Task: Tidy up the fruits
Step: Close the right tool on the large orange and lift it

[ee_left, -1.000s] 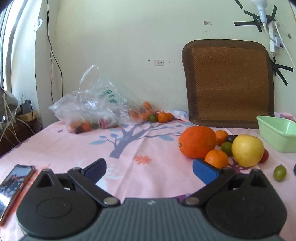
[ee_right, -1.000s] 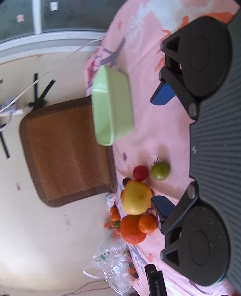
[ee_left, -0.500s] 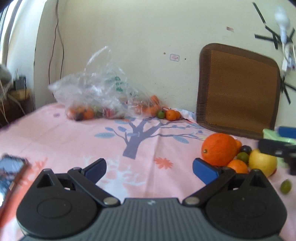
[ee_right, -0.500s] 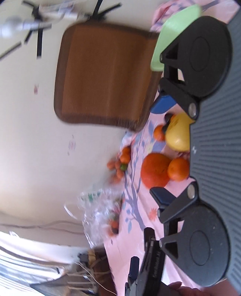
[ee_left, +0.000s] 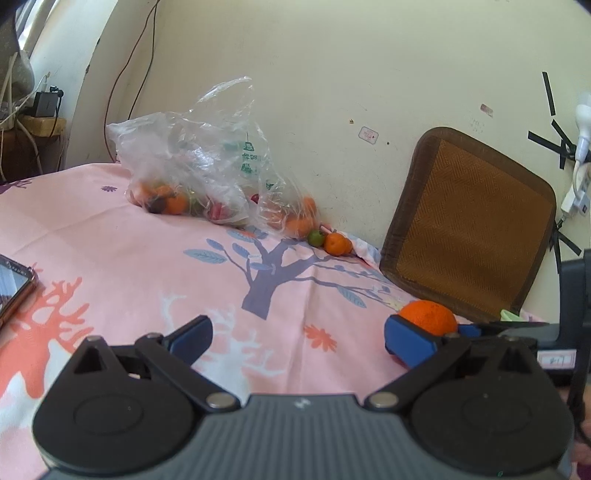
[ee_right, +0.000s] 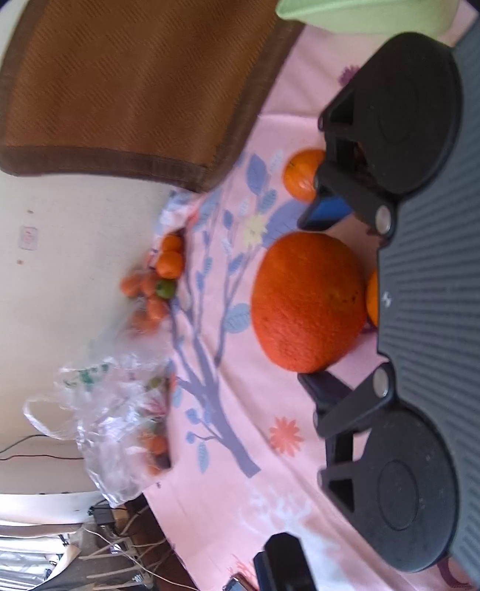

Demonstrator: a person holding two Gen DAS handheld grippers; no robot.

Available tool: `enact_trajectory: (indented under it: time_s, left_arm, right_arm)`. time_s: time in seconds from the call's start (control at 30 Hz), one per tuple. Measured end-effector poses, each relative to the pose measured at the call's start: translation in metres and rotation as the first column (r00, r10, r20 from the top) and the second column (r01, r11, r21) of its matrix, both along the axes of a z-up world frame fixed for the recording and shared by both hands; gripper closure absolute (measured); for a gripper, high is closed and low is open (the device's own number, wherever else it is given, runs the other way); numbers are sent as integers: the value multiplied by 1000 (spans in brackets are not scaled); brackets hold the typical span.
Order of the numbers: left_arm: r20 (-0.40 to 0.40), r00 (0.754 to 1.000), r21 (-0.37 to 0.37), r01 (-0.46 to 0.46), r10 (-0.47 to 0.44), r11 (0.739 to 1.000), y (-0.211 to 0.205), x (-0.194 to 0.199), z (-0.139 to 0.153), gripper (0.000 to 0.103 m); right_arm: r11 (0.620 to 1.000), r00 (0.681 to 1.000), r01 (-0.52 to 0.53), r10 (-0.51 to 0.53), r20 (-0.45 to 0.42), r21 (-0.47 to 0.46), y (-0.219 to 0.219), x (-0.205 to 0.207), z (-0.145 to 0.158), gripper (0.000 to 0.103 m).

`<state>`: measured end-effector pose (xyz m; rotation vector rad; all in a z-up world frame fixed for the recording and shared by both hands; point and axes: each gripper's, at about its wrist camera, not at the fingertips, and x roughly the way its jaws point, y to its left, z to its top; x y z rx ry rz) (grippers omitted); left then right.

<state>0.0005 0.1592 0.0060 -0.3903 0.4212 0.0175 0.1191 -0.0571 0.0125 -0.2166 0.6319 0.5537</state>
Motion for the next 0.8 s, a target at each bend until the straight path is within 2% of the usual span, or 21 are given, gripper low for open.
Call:
enact_trajectory:
  time_s: [0.1, 0.23, 0.43, 0.53, 0.63, 0.7, 0.8]
  left_arm:
    - [7, 1000, -1, 0, 0, 1000, 0, -1, 1, 0]
    - [14, 1000, -7, -1, 1, 1000, 0, -1, 1, 0]
    - [26, 999, 31, 23, -24, 999, -8, -3, 3, 0]
    - [42, 995, 92, 89, -93, 992, -22, -6, 6, 0]
    - [42, 983, 130, 172, -179, 976, -39, -10, 10, 0]
    - [30, 967, 92, 251, -255, 964, -49, -13, 12, 0]
    - [13, 925, 9, 379, -379, 925, -64, -17, 15, 0]
  right_arm:
    - [999, 999, -36, 36, 25, -3, 4, -10, 5, 25]
    - [993, 989, -118, 117, 92, 8, 5, -48, 16, 25]
    - [986, 984, -161, 158, 78, 41, -21, -109, 25, 25]
    - [993, 995, -94, 93, 26, 69, -44, -122, 22, 25]
    - [995, 1000, 16, -15, -14, 98, -66, -129, 16, 25]
    - [990, 995, 97, -95, -26, 106, -78, -131, 11, 25]
    - [974, 980, 199, -195, -44, 110, -92, -133, 3, 25]
